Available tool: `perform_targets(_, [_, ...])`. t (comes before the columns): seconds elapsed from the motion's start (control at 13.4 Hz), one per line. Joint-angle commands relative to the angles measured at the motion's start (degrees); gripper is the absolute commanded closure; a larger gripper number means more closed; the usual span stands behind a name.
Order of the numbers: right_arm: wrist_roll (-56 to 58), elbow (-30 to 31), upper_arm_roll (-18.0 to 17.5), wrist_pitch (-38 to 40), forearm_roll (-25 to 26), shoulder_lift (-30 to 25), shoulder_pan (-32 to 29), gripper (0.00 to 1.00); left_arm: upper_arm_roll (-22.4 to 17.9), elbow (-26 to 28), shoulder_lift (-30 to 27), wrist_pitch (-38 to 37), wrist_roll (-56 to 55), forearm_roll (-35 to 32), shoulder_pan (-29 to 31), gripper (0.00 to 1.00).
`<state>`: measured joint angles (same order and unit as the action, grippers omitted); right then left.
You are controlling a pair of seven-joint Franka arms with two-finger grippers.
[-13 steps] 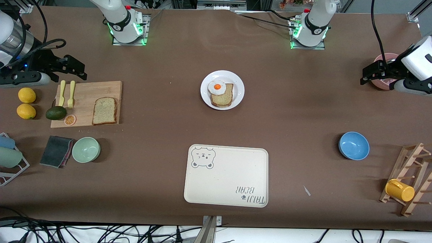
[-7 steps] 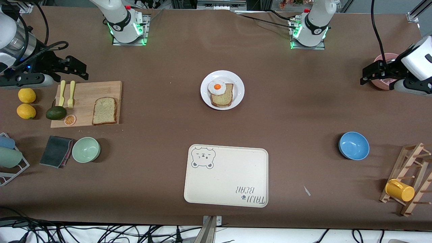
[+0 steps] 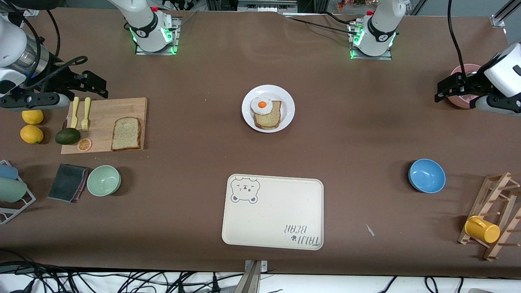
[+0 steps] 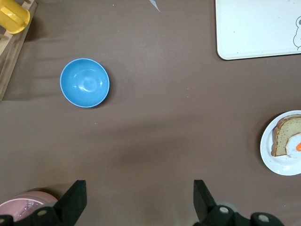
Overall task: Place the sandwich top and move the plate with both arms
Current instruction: 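Move the right gripper toward the bread slice on the wooden board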
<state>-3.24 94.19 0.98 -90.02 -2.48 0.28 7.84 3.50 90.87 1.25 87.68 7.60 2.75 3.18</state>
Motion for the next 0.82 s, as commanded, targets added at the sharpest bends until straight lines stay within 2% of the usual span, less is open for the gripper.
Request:
perform_targets(0.0, [0.9, 0.8, -0.2, 0.3, 1.1, -0.6, 0.2, 0.0, 0.3, -1.4, 0.4, -1.2, 1.3, 0.7, 0.6, 0.0])
perform_targets(0.52, [0.5, 2.4, -0.2, 0.1, 1.9, -0.6, 0.2, 0.0, 0.3, -1.4, 0.4, -1.2, 1.3, 0.8, 0.5, 0.0])
perform_targets(0.74, [0.4, 8.2, -0.2, -4.2, 1.9, -1.2, 0.2, 0.0, 0.4, -1.4, 0.4, -1.2, 1.3, 0.8, 0.5, 0.0])
